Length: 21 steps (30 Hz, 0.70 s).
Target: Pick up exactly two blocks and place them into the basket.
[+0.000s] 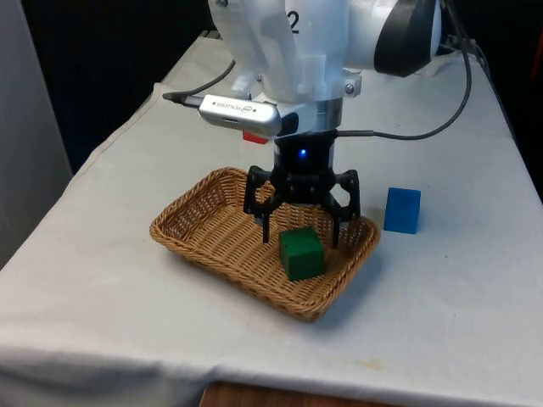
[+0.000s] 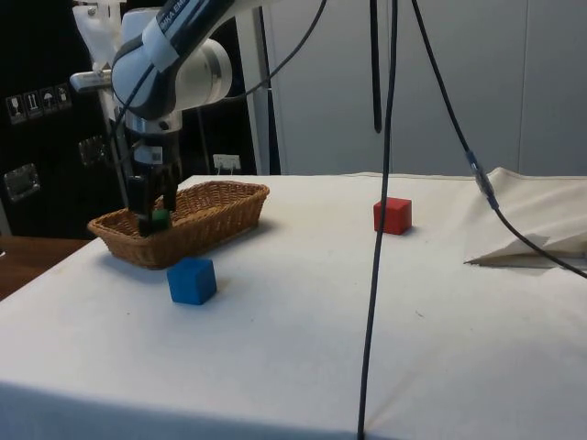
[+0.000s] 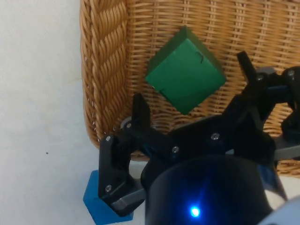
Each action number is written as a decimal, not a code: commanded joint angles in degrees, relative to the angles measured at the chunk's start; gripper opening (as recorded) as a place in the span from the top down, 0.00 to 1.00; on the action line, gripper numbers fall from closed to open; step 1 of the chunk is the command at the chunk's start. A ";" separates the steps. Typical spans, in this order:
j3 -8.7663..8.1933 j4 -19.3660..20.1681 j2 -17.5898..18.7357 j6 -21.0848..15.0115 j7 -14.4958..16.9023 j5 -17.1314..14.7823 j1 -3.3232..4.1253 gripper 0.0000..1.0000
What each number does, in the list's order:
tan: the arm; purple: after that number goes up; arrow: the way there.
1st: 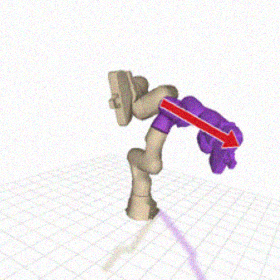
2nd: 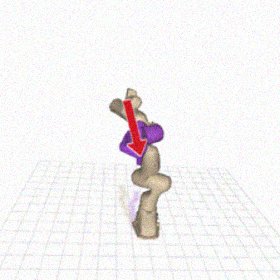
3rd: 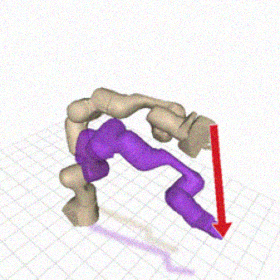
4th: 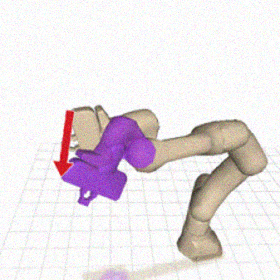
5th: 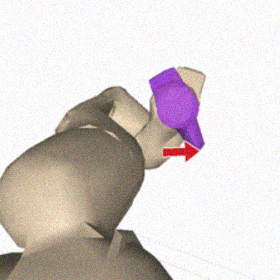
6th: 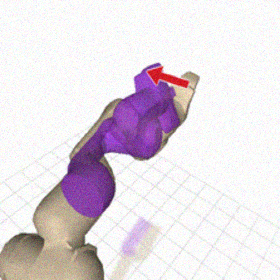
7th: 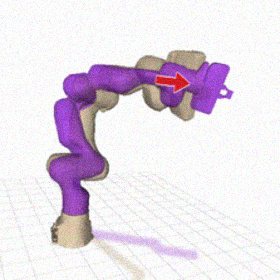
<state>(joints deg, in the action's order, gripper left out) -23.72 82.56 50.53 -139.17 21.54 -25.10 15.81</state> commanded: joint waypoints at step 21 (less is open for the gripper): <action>-2.18 10.49 -12.15 1.83 0.34 1.95 1.55 0.00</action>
<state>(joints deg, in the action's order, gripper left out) -25.50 92.59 38.85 -137.22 22.00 -23.43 16.96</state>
